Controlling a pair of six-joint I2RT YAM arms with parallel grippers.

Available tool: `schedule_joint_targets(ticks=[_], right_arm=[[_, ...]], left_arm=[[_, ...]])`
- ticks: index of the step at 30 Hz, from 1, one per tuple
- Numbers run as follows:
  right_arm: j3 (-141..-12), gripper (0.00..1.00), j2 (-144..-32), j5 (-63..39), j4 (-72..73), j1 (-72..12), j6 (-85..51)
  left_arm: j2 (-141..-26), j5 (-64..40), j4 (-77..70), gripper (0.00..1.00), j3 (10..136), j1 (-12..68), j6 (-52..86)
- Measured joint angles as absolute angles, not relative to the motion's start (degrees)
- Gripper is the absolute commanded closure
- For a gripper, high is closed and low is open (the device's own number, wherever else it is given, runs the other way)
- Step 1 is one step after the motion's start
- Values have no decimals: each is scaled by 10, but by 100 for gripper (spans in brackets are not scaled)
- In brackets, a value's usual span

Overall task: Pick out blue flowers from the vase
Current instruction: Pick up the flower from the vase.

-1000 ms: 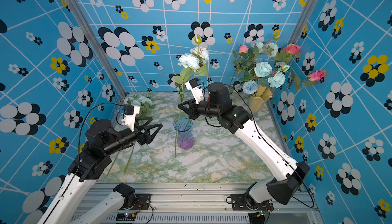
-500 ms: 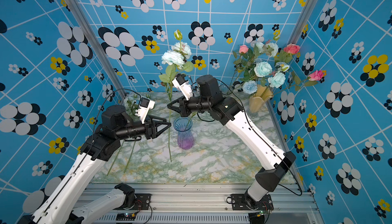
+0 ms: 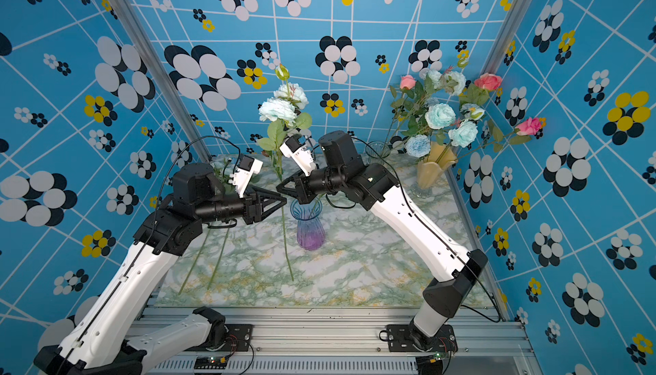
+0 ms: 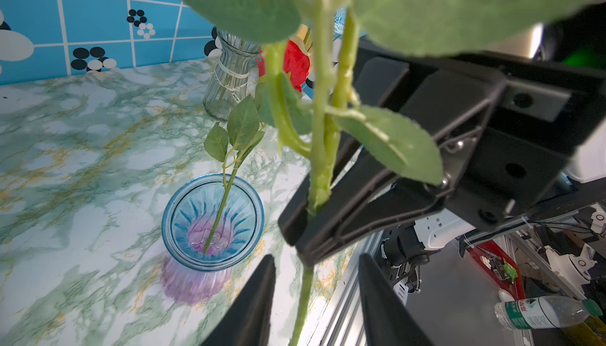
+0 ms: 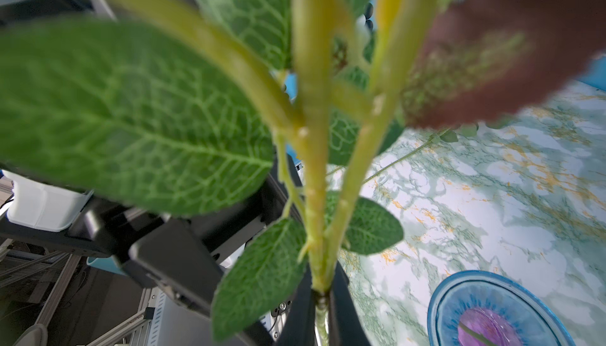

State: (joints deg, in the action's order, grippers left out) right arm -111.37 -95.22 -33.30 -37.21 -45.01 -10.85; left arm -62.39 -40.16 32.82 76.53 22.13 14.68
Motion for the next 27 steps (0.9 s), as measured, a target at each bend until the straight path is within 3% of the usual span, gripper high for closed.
schedule_joint_targets(ticks=[16, 17, 19, 20, 27], right_arm=[[-1116, 100, -955, -309, -385, -457, -96], [-1116, 97, -955, -308, -383, -458, -96], [-1109, 68, -953, -303, -374, -459, -95], [-1104, 59, -951, -302, -371, -460, -96], [-1045, 34, -901, -281, -364, -460, -87]], left_arm=[[-633, -394, 362, 100, 771, 222, 118], [-633, -390, 364, 100, 773, 223, 117], [-632, -381, 370, 100, 777, 223, 113], [-632, -368, 375, 100, 779, 224, 113], [-631, -283, 423, 100, 804, 225, 99]])
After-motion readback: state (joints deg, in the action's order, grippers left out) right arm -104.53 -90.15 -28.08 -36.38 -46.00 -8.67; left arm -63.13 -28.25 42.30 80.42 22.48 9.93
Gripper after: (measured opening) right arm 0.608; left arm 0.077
